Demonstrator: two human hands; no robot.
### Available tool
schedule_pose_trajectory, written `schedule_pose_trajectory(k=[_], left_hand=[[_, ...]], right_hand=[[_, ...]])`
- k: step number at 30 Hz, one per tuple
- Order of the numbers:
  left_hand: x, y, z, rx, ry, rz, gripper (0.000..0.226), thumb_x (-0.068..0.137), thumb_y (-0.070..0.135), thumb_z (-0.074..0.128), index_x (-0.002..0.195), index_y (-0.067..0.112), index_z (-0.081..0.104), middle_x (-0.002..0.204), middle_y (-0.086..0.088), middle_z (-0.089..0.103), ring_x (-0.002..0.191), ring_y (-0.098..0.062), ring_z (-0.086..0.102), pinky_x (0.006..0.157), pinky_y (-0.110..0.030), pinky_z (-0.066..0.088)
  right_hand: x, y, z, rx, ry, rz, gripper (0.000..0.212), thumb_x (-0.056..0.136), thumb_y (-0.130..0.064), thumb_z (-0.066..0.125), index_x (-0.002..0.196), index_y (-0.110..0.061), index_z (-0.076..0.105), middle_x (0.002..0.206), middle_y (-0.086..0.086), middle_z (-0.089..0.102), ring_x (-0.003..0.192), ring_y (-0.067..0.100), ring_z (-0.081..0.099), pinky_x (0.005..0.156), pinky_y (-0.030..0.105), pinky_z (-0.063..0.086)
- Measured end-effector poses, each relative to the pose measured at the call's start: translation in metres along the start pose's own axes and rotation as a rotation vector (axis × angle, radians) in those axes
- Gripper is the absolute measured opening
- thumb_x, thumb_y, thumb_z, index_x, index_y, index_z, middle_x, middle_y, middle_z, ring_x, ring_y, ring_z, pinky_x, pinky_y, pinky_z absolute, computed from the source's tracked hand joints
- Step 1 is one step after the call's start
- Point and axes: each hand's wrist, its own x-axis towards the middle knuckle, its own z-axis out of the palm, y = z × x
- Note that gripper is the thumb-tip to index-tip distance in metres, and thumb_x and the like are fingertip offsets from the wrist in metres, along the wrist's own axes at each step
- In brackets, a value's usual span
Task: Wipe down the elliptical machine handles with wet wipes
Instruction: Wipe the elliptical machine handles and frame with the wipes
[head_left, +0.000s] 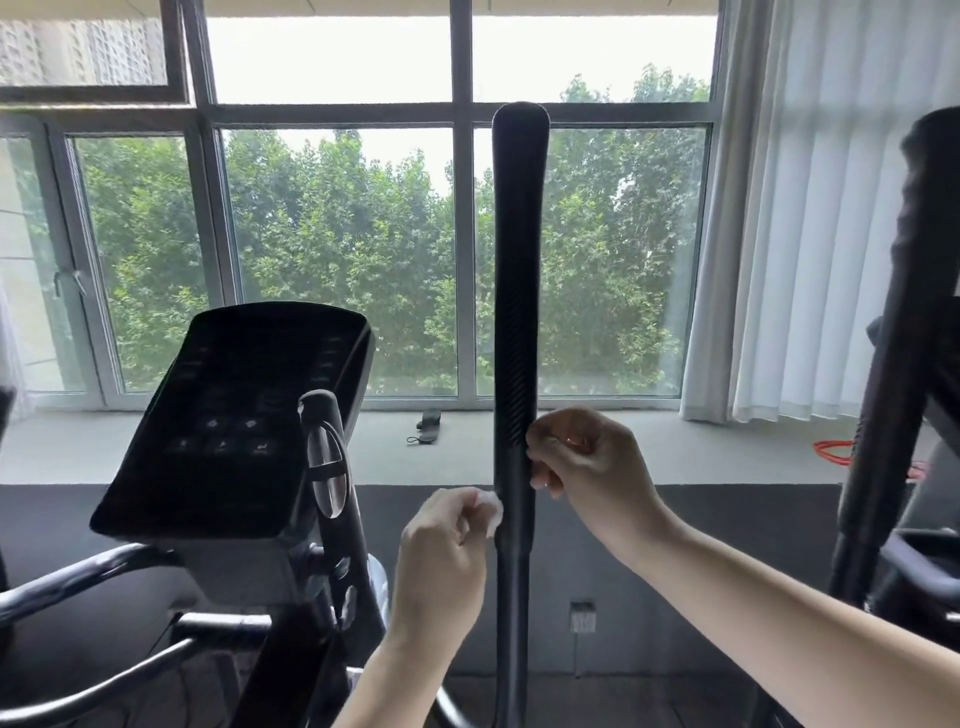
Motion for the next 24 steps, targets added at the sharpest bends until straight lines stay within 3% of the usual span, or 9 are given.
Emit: schedule_pose_trajectory(k=[4, 7, 10, 14, 16, 18, 19, 21, 24], left_hand=[[0.02, 0.037, -0.01, -0.206, 0.008, 0.044, 0.016, 0.103, 0.022, 0.061, 0.101, 0.03, 0.074, 0.099, 0.011, 0.076, 0.095, -0.004, 0.073, 0.087, -0.023, 0.057], [0.037, 0.056, -0.014, -0.175, -0.02, 0.174, 0.025, 0.106, 0.014, 0.053, 0.115, 0.023, 0.075, 0.106, 0.012, 0.073, 0.102, -0.004, 0.07, 0.088, -0.017, 0.052], [0.052, 0.061, -0.019, -0.15, -0.078, 0.208, 0.029, 0.107, 0.013, 0.053, 0.124, 0.025, 0.073, 0.114, 0.017, 0.073, 0.111, -0.006, 0.067, 0.094, -0.025, 0.051], [0.069, 0.069, -0.024, -0.122, -0.121, 0.289, 0.029, 0.106, 0.01, 0.055, 0.124, 0.021, 0.073, 0.099, 0.023, 0.068, 0.092, -0.001, 0.067, 0.079, -0.02, 0.049], [0.076, 0.073, -0.026, -0.148, -0.051, 0.256, 0.025, 0.104, 0.015, 0.058, 0.123, 0.022, 0.074, 0.094, 0.024, 0.066, 0.076, 0.004, 0.061, 0.069, -0.015, 0.043], [0.082, 0.074, -0.026, -0.179, 0.053, 0.156, 0.022, 0.101, 0.025, 0.065, 0.12, 0.024, 0.074, 0.095, 0.014, 0.07, 0.068, 0.0, 0.062, 0.062, -0.026, 0.047], [0.083, 0.074, -0.026, -0.17, 0.064, 0.084, 0.023, 0.099, 0.031, 0.067, 0.12, 0.025, 0.073, 0.093, 0.01, 0.072, 0.067, -0.007, 0.065, 0.067, -0.035, 0.051], [0.085, 0.073, -0.025, -0.137, -0.006, -0.043, 0.025, 0.096, 0.039, 0.069, 0.119, 0.029, 0.07, 0.094, 0.011, 0.073, 0.08, -0.012, 0.071, 0.083, -0.035, 0.055], [0.082, 0.071, -0.021, -0.217, -0.111, -0.129, 0.023, 0.097, 0.039, 0.068, 0.12, 0.033, 0.069, 0.102, 0.007, 0.077, 0.096, -0.005, 0.069, 0.091, -0.039, 0.056]], right_hand=[[-0.007, -0.007, -0.001, -0.083, -0.059, -0.053, 0.009, 0.099, -0.008, 0.067, 0.094, -0.014, 0.072, 0.072, 0.006, 0.073, 0.064, 0.012, 0.068, 0.056, 0.024, 0.052], [-0.01, -0.021, -0.001, -0.065, -0.081, -0.095, 0.01, 0.097, -0.016, 0.071, 0.103, -0.023, 0.075, 0.083, -0.008, 0.078, 0.07, 0.005, 0.071, 0.059, 0.021, 0.054], [-0.008, -0.031, -0.003, 0.002, -0.058, -0.137, 0.011, 0.095, -0.019, 0.074, 0.105, -0.018, 0.076, 0.088, -0.001, 0.08, 0.075, 0.009, 0.074, 0.061, 0.02, 0.055], [0.003, -0.038, -0.005, 0.001, -0.015, -0.185, 0.006, 0.095, -0.007, 0.073, 0.097, -0.012, 0.075, 0.082, 0.002, 0.079, 0.069, 0.008, 0.073, 0.061, 0.018, 0.054], [0.018, -0.046, -0.005, -0.009, 0.027, -0.23, 0.018, 0.091, 0.003, 0.072, 0.083, -0.012, 0.075, 0.076, 0.003, 0.078, 0.064, 0.009, 0.07, 0.061, 0.02, 0.053], [0.043, -0.056, -0.007, -0.056, 0.125, -0.367, 0.027, 0.091, 0.003, 0.072, 0.076, -0.02, 0.074, 0.078, -0.001, 0.077, 0.07, 0.013, 0.071, 0.064, 0.028, 0.055], [0.058, -0.063, -0.009, -0.085, 0.194, -0.456, 0.031, 0.091, 0.001, 0.072, 0.076, -0.026, 0.073, 0.081, -0.004, 0.076, 0.075, 0.015, 0.071, 0.066, 0.034, 0.057], [0.091, -0.081, -0.012, -0.129, 0.329, -0.602, 0.028, 0.093, -0.005, 0.071, 0.084, -0.032, 0.074, 0.091, -0.003, 0.073, 0.082, 0.014, 0.069, 0.068, 0.037, 0.058], [0.125, -0.107, -0.011, -0.22, 0.371, -0.759, 0.008, 0.092, -0.01, 0.075, 0.091, -0.017, 0.078, 0.097, 0.0, 0.063, 0.084, 0.004, 0.062, 0.068, 0.02, 0.052]])
